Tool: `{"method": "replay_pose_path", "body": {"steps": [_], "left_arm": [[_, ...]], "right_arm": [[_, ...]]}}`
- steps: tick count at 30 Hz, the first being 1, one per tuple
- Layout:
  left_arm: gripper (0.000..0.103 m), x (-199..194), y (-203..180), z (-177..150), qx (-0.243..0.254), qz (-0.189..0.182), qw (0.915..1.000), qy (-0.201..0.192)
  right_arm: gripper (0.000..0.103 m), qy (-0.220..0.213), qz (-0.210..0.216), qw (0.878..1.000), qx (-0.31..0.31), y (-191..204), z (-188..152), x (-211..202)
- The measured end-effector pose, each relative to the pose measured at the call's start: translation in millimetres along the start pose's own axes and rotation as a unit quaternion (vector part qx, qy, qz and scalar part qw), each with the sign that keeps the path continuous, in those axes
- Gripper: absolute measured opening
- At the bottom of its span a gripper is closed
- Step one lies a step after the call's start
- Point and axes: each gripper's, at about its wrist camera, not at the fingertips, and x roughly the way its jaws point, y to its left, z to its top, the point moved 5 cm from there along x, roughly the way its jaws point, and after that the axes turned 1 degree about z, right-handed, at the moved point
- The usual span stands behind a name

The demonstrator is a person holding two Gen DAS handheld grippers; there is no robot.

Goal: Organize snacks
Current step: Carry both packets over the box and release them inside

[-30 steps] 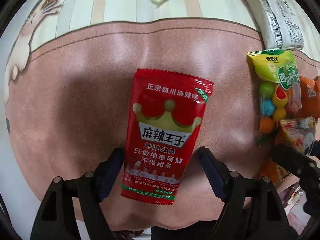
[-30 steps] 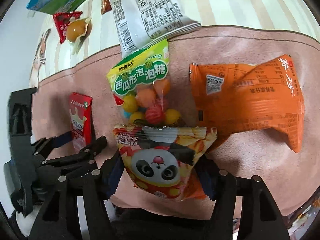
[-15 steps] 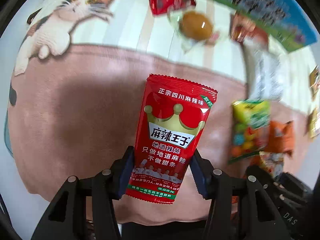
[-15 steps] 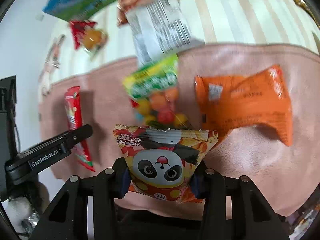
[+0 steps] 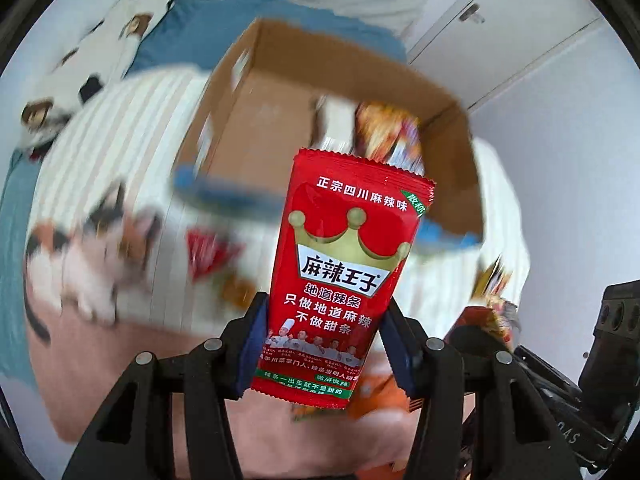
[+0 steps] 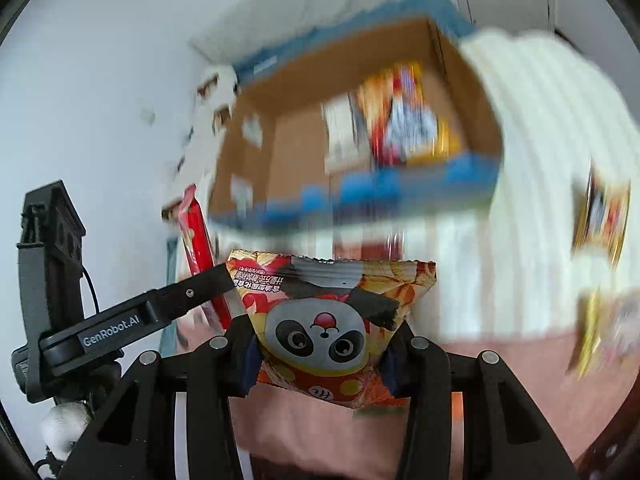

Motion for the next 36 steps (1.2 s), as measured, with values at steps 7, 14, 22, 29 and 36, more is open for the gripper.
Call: {"method": "replay_pose_path", "body": {"steps": [7, 14, 22, 29, 36], "left_arm": [[0.052, 30.1, -13.9, 111.1, -0.002, 0.013, 0.9996, 0.024], [0.052, 98.8, 11.7, 163.9, -0.042, 0.019, 0.9939, 0.100], [0.052, 155.5, 30.2, 157.5, -0.055, 0.037, 0.9835, 0.169], [0.079, 175.0, 43.4, 143.6, -0.050, 0.059, 0.9779, 0.194], [0.092, 166.9, 39.7, 135.7, -0.020, 0.071, 0.9833, 0.166]], "right_arm": [[0.049, -0.018, -0.017, 1.000, 0.009, -12.7, 113.9, -5.6], [0.049, 0.030, -0.055, 0.998, 0.018, -33.2, 162.6, 48.0], [0.049, 0.094, -0.080, 0.992, 0.018, -50.7, 155.8, 117.1], [0.084, 0.168, -0.104, 0.980, 0.008, -57.1, 137.6, 154.3], [0.098, 0.156, -0.135, 0.978, -0.020, -58.2, 140.0, 156.0]]}}
